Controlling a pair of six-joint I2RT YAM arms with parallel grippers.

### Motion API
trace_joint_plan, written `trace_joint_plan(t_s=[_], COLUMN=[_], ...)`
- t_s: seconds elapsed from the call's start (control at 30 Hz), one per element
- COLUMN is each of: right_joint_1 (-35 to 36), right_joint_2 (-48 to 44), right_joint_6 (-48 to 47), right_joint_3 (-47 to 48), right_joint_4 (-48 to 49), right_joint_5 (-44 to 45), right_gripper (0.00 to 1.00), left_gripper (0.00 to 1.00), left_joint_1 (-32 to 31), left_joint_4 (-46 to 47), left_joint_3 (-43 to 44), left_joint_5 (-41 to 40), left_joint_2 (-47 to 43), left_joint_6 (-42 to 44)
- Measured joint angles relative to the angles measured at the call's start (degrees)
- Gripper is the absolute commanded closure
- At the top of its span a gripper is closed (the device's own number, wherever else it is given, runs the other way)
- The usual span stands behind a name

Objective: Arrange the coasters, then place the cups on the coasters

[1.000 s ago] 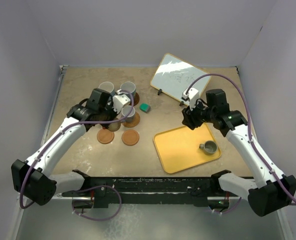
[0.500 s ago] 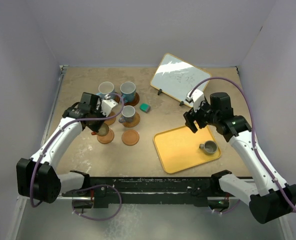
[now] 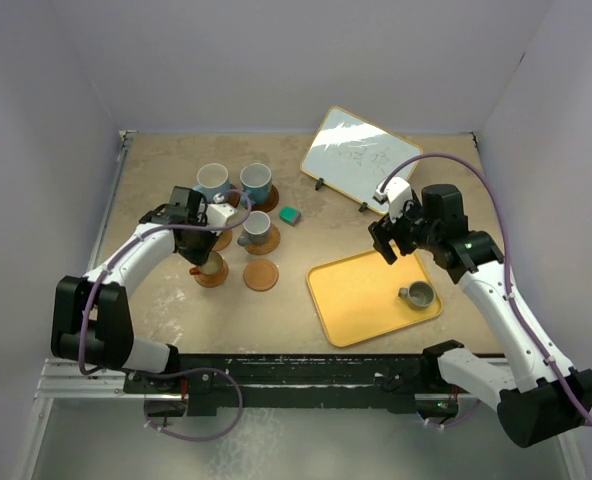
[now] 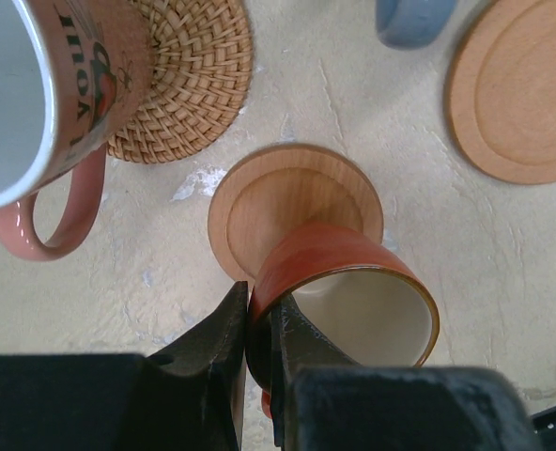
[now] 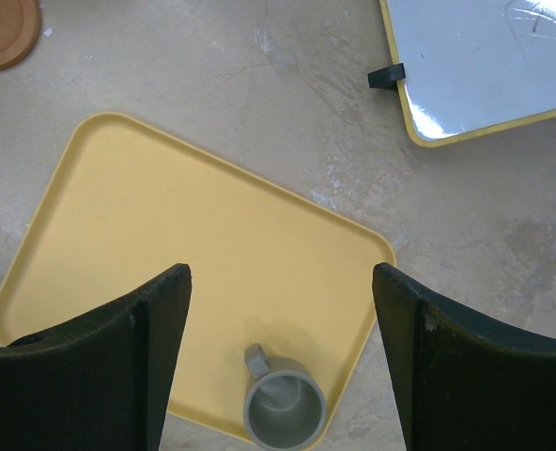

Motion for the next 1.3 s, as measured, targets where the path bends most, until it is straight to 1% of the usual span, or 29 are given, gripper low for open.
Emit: trace_joint_plan(t_s=[0.37,0.9,1.3], right_joint_1=[0.0,0.0,0.0], right_joint_2=[1.2,3.1,3.0], right_joint_6=[-0.2,-0.5,-0.8], right_joint_3=[0.0,0.0,0.0], right_joint_4=[0.0,-0.3,-0.5], right_joint_5=[0.0,0.9,0.9], right_gripper=[0.19,0.19,0.18], left_gripper=[0.97,0.96,0.78], left_joint_1=[1.7,2.2,2.2], left_joint_4=[2.6,2.9,1.5], left_joint_3=[0.0,0.0,0.0], left_joint_5=[1.3,-0.1,-1.4], left_joint_2=[4.1,4.9,5.1], left_joint_6=[-0.9,-0.9,-0.8])
